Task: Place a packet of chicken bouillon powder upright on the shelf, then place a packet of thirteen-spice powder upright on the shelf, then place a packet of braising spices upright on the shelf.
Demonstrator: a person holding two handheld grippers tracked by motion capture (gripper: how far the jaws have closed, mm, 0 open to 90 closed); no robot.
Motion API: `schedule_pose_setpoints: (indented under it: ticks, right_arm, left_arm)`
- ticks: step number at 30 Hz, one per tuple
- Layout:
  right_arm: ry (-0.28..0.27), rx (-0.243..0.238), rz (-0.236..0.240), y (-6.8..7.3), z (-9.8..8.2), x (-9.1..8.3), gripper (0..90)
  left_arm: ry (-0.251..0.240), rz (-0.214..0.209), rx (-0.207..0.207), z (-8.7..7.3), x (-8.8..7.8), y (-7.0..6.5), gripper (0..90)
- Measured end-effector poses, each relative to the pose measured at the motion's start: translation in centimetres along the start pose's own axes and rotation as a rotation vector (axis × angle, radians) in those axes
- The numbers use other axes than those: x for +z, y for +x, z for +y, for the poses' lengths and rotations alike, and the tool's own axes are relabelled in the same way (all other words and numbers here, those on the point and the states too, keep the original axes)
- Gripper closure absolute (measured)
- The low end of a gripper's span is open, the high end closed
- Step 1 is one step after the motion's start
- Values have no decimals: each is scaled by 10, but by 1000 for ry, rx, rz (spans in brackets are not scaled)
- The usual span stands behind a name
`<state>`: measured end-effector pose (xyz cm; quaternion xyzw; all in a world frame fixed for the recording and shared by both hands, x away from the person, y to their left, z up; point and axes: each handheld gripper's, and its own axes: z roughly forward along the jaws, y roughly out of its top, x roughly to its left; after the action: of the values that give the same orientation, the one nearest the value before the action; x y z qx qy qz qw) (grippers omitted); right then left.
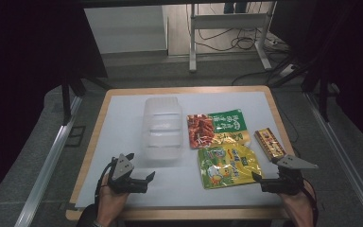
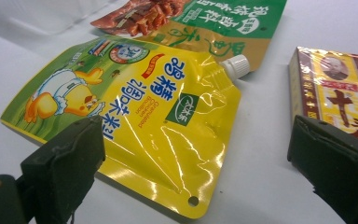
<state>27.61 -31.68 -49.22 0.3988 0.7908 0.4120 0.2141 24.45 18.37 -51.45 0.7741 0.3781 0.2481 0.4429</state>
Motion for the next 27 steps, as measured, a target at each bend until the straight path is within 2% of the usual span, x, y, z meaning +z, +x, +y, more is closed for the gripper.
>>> schedule_pose_setpoints:
  ticks: [3, 6, 27]
  right_arm:
    - [8, -2, 4, 0, 0, 1, 38]
    - [20, -8, 1, 1, 0, 2, 38]
    - [11, -16, -1, 1, 1, 1, 39]
  left_arm:
    - [24, 10, -14, -1, 1, 1, 6]
    - [16, 11, -34, 0, 1, 2, 9]
    - [28, -35, -24, 3, 2, -5, 14]
